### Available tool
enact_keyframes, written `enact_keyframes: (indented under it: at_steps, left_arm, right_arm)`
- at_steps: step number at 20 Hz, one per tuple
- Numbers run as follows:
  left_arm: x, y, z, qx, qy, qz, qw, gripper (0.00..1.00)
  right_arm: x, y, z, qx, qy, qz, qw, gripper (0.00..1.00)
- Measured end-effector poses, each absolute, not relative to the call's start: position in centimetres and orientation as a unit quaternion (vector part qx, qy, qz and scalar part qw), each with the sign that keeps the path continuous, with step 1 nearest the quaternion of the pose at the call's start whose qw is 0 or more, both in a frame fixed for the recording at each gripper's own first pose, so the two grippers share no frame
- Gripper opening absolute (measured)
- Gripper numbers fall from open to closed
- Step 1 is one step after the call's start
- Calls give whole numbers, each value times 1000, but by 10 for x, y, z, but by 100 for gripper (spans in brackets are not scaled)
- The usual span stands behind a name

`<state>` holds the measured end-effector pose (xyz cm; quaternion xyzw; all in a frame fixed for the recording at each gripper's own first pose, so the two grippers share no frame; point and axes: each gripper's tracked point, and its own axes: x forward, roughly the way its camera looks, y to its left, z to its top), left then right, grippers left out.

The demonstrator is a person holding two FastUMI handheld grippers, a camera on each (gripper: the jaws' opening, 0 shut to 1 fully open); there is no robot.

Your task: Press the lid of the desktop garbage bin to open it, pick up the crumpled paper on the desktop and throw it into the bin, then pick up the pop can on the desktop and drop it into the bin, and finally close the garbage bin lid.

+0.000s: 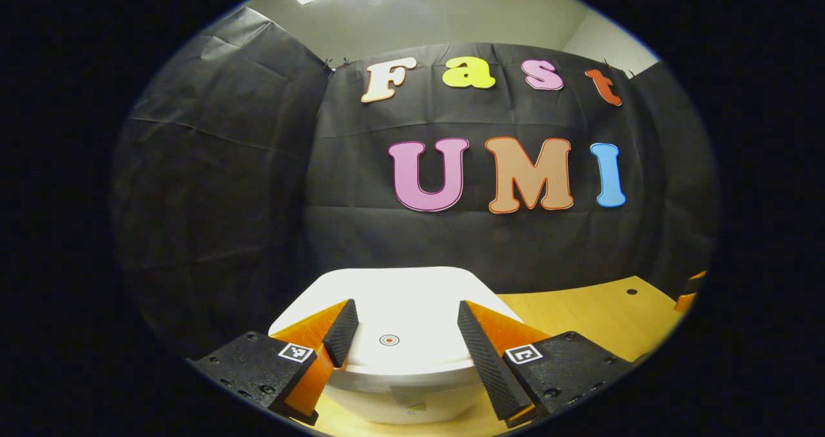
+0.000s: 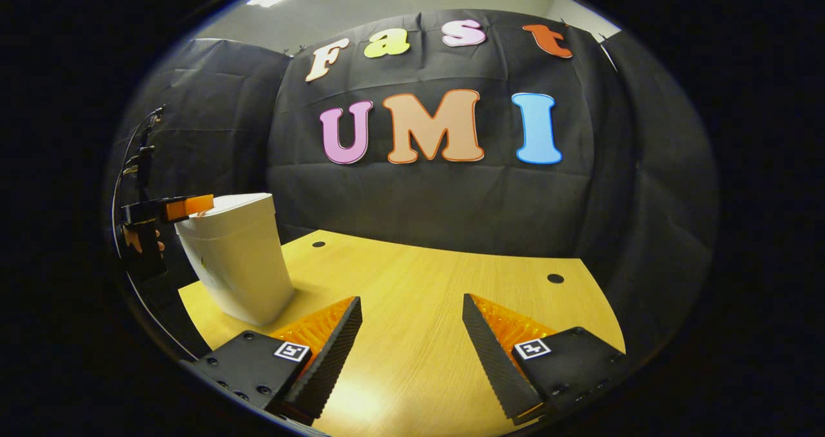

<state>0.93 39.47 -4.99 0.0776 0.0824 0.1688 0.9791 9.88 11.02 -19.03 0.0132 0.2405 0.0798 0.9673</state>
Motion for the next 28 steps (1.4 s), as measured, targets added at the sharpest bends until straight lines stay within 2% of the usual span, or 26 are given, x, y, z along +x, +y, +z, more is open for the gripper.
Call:
enact_keyframes:
  at_steps: [2,5,8,13,17,22,28]
  left_arm:
    - [10,397,-53,72,96,181,976,95]
    - [18,357,-26,43,63,145,987,93]
    - [38,299,-8,61,30,91,993,92]
    - [49,171,-17,55,8,-14,998,92]
    - [43,86,-53,50,41,-93,994,92]
    - [36,40,-59,18,46,-130,990,93]
    - [37,36,-61,-3,53,-125,991,93]
  right_arm:
    - [105,110,-175,14,224,76,972,99]
    - [106,103,-160,19,203,60,977,99]
    - [98,89,-143,24,188,41,981,99]
    - [84,54,-101,37,142,0,989,99]
    - [67,26,-88,56,121,-39,990,99]
    - [49,8,-81,56,105,-60,991,99]
    - [43,2,-84,54,114,-58,990,99]
